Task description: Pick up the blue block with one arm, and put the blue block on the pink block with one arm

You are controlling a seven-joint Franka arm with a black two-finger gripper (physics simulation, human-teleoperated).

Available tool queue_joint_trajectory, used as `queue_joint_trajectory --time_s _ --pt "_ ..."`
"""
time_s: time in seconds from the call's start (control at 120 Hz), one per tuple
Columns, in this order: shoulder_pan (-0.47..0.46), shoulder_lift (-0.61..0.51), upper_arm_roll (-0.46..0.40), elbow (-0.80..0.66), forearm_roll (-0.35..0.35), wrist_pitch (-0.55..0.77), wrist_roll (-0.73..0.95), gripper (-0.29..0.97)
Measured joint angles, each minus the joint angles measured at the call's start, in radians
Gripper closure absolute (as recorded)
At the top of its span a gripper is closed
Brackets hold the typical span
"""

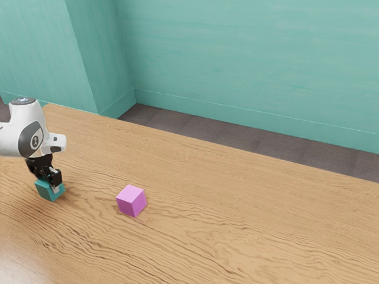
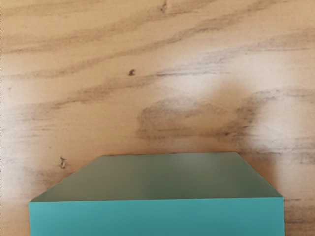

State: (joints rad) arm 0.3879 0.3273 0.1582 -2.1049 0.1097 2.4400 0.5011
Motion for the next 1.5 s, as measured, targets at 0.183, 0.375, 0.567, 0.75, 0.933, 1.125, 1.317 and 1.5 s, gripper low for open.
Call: queue_joint_trajectory --time_s 0.183,0.375,0.567,0.75,0.933,1.125,1.317,1.5 --pt "0.000 -0.016 -0.008 0.000 -0.004 -0.002 -0.009 0.35" --pt "-0.002 -0.094 -0.056 -0.004 -0.042 -0.048 -0.029 0.39" --pt "-0.008 -0.252 -0.172 -0.022 -0.071 -0.151 -0.083 0.39" --pt "0.001 -0.319 -0.267 -0.048 -0.112 -0.214 -0.129 0.34" --pt "-0.014 -0.333 -0.341 -0.052 -0.129 -0.261 -0.176 0.34" --pt "-0.089 -0.333 -0.359 -0.054 -0.133 -0.285 -0.220 0.34" --pt "-0.176 -0.317 -0.361 -0.053 -0.130 -0.291 -0.252 0.34" --pt "-0.138 -0.253 -0.356 -0.052 -0.124 -0.274 -0.274 0.35"
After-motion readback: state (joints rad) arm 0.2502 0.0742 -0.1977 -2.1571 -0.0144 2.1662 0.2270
